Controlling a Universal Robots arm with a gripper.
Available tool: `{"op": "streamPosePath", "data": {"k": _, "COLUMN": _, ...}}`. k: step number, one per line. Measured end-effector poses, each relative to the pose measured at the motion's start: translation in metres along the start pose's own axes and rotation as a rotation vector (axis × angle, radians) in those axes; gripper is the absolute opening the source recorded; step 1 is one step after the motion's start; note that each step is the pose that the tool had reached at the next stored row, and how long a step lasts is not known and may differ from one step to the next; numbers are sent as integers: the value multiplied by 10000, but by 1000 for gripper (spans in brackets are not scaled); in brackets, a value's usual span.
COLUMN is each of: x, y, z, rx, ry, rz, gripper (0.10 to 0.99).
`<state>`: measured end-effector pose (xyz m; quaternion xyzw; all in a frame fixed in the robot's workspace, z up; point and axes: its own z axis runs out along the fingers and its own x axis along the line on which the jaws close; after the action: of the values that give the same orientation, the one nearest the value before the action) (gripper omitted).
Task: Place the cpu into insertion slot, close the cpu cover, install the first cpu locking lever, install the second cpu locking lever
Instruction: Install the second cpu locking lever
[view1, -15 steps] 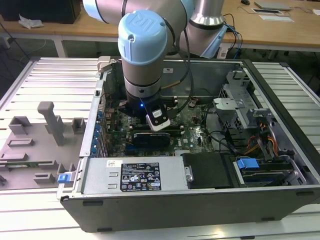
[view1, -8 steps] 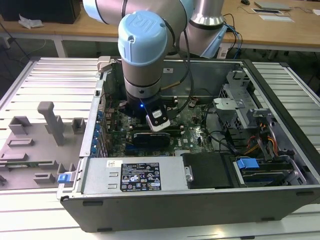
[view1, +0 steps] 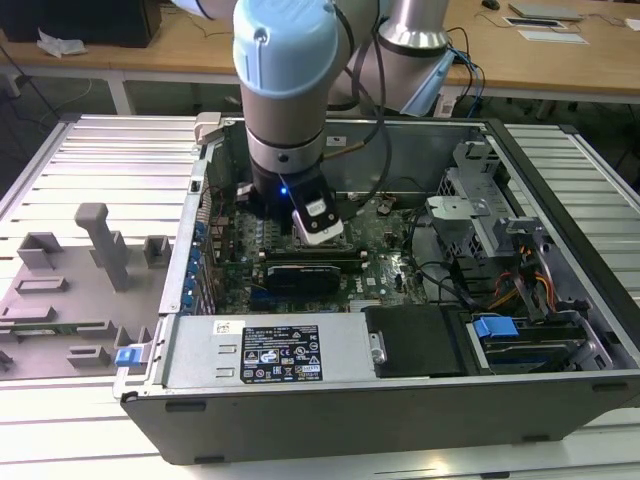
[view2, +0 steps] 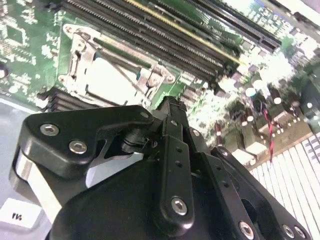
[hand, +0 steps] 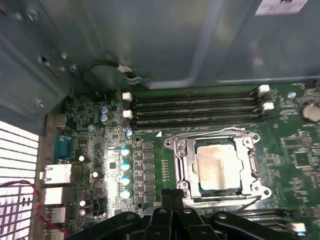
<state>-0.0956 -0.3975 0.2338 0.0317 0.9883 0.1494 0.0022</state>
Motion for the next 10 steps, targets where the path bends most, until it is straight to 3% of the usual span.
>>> {"op": "streamPosePath", "data": {"k": 2, "x": 0, "y": 22, "z": -71, "rx": 15, "ry": -1, "rz": -2, "gripper": 106}}
{"op": "streamPosePath", "data": {"k": 3, "x": -2, "y": 34, "z": -109, "rx": 103, "ry": -6, "rz": -3, "gripper": 106}}
{"op": "streamPosePath", "data": {"k": 4, "x": -6, "y": 44, "z": -140, "rx": 284, "ry": -19, "rz": -2, "gripper": 106}}
{"op": "streamPosePath", "data": {"k": 6, "x": -14, "y": 55, "z": -174, "rx": 540, "ry": -36, "rz": -1, "gripper": 106}}
{"op": "streamPosePath", "data": {"k": 7, "x": -26, "y": 63, "z": -197, "rx": 735, "ry": -49, "rz": 6, "gripper": 106}}
{"op": "streamPosePath", "data": {"k": 10, "x": -68, "y": 74, "z": -224, "rx": 1059, "ry": -79, "rz": 51, "gripper": 106}}
